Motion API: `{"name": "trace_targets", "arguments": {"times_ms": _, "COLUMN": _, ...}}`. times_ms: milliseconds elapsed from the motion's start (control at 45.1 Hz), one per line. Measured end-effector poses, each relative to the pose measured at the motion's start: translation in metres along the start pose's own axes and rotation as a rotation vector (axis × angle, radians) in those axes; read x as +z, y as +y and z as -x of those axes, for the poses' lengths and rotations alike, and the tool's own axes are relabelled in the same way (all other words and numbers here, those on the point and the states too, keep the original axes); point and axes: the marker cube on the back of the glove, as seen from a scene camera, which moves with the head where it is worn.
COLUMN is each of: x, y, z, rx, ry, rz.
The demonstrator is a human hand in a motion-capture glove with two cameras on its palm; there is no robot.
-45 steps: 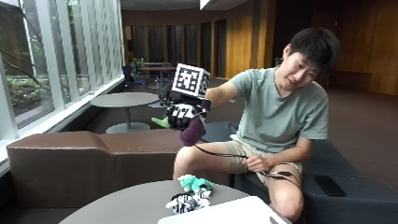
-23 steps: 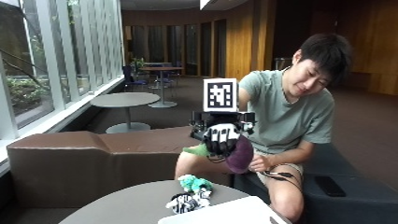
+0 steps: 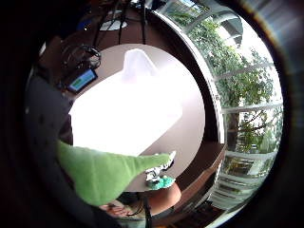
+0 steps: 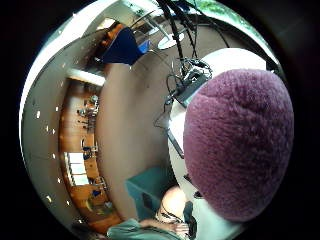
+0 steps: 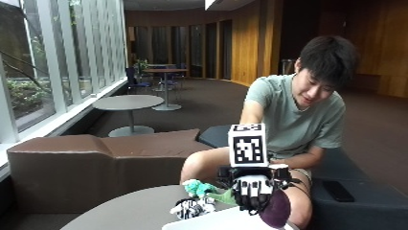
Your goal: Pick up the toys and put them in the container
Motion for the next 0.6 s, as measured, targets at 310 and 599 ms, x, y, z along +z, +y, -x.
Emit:
{"name": "trace_targets", "arguments": {"times_ms": 310, "x": 0.036, "y": 0.017, "z": -0.007, "rx": 0.062, "ry": 0.157, "rz": 0.377}}
{"name": "trace_targets", "arguments": {"times_ms": 599, "x": -0.040, "y": 0.058, "z": -0.043, "rx": 0.069, "ry": 0.227, "rz": 0.314}}
